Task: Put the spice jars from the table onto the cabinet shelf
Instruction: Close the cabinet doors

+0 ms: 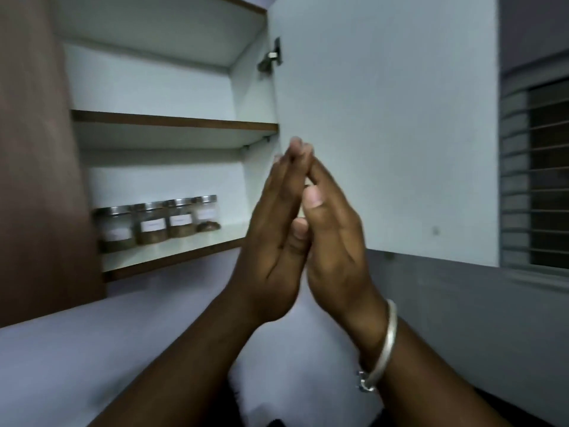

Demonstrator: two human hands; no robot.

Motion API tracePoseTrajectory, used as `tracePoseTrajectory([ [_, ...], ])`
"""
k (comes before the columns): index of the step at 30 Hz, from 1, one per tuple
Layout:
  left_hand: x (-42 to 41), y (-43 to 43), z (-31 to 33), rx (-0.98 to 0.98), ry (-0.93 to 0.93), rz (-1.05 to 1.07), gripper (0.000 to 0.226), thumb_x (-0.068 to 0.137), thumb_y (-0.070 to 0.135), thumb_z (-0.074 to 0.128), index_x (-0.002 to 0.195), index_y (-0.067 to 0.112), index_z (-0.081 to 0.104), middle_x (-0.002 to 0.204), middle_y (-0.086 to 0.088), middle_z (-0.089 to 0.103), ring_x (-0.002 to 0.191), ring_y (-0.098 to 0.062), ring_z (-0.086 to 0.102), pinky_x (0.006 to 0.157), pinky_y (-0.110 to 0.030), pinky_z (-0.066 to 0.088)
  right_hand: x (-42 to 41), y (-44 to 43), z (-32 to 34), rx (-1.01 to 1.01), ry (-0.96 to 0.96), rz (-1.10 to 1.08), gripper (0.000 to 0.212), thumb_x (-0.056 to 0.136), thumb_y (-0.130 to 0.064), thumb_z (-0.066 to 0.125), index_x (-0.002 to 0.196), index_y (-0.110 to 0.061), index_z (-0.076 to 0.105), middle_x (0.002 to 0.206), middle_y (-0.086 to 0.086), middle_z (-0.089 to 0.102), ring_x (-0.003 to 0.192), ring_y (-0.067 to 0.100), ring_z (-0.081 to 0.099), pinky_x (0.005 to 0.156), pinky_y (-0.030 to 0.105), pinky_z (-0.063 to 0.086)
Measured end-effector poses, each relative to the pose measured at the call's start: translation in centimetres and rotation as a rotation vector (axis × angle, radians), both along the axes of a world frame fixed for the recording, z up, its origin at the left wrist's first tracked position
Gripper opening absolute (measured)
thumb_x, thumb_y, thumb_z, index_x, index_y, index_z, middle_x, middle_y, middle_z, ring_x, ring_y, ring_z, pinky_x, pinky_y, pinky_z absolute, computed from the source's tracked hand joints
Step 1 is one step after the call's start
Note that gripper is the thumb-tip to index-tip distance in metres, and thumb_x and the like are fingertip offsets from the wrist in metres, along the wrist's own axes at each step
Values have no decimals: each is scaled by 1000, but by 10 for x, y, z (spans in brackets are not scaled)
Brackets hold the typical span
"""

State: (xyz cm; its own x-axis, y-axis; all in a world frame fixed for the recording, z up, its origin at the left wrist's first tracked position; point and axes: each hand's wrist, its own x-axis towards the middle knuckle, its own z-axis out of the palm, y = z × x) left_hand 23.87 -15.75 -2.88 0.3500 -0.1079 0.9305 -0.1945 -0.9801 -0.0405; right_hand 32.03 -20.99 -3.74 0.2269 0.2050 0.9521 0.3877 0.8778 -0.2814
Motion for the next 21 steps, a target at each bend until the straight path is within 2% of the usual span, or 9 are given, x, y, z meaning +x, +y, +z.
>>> tracePoseTrajectory([
  [2,41,-18,2,23,14,-140,66,110,46,20,159,1,17,168,-20,21,158,-31,19,124,-64,17,37,-23,1,49,-19,-219,54,105,-41,38,151,-12,42,158,10,46,151,26,38,121,56,33],
  [5,99,-40,3,-5,15,-253,67,110,45,21,159,-1,15,170,-19,18,159,-27,16,125,-63,17,89,-57,7,35,-30,-523,68,104,-57,27,154,-10,35,163,12,36,155,23,29,125,49,27],
  [7,135,-51,3,-65,38,-279,67,110,46,19,161,3,15,171,-14,16,160,-19,13,128,-57,15,127,-81,11,77,-52,-875,61,106,-47,33,153,-9,44,161,11,40,155,23,29,125,45,27],
  [9,168,-58,3,-139,80,-258,64,110,48,18,162,11,13,173,-3,11,159,-7,5,131,-45,8,158,-97,14,19,-24,-1092,59,104,-47,36,153,-15,45,163,7,38,156,21,25,126,46,24],
  [11,197,-60,4,-219,144,-204,62,109,47,18,164,20,11,173,6,3,158,-1,-5,131,-42,3,182,-100,14,-137,77,-1086,67,101,-57,33,158,-22,36,168,3,28,158,18,19,127,47,22],
  [15,233,-59,-2,-374,275,-95,65,103,54,16,164,33,8,173,12,-7,157,-13,-18,129,-52,0,212,-89,4,-378,260,-781,77,98,-64,35,162,-22,22,169,4,25,155,18,24,123,36,26],
  [17,239,-56,-8,-396,287,-85,64,104,53,17,163,34,8,172,13,-9,157,-13,-20,129,-53,0,219,-85,0,-404,282,-668,71,100,-60,36,156,-17,38,160,9,43,148,20,40,118,34,33],
  [19,236,-56,-12,-404,288,-89,64,103,52,16,163,34,7,172,13,-9,157,-12,-21,129,-50,-1,218,-80,-3,-381,268,-641,66,100,-56,37,145,-11,52,147,12,57,139,24,53,117,47,42],
  [21,227,-58,-14,-416,290,-106,65,101,52,15,163,33,6,172,13,-10,156,-11,-22,130,-48,-1,209,-80,-4,-339,277,-633,65,98,-53,39,144,-10,55,144,11,60,136,23,55,114,50,44],
])
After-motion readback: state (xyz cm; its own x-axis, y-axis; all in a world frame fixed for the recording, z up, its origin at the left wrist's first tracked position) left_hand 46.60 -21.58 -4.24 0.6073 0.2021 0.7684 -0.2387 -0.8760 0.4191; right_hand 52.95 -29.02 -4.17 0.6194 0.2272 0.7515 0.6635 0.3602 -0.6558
